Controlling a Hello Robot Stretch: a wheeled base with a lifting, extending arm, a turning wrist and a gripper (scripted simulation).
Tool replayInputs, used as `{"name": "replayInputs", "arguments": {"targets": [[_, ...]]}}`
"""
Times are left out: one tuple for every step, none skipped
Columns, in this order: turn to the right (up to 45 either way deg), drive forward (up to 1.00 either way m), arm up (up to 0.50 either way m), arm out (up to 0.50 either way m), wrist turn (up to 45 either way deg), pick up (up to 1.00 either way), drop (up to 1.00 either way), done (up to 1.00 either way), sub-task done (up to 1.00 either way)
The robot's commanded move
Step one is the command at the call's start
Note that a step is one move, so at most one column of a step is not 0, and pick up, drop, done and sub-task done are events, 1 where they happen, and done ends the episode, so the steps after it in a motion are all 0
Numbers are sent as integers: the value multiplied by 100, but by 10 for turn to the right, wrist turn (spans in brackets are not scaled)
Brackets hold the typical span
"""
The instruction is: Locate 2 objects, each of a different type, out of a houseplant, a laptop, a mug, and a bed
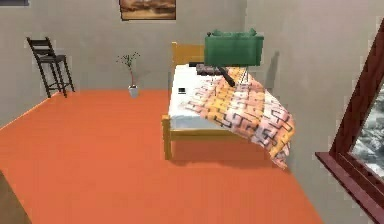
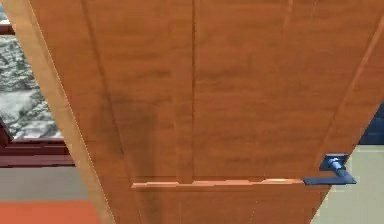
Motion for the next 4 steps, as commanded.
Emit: {"name": "replayInputs", "arguments": {"targets": [[0,90,0,0,0,0,0,0,0],[0,0,0,0,0,0,0,0,100],[-450,0,0,0,0,0,0,0,0],[-30,0,0,0,0,0,0,0,0]]}}
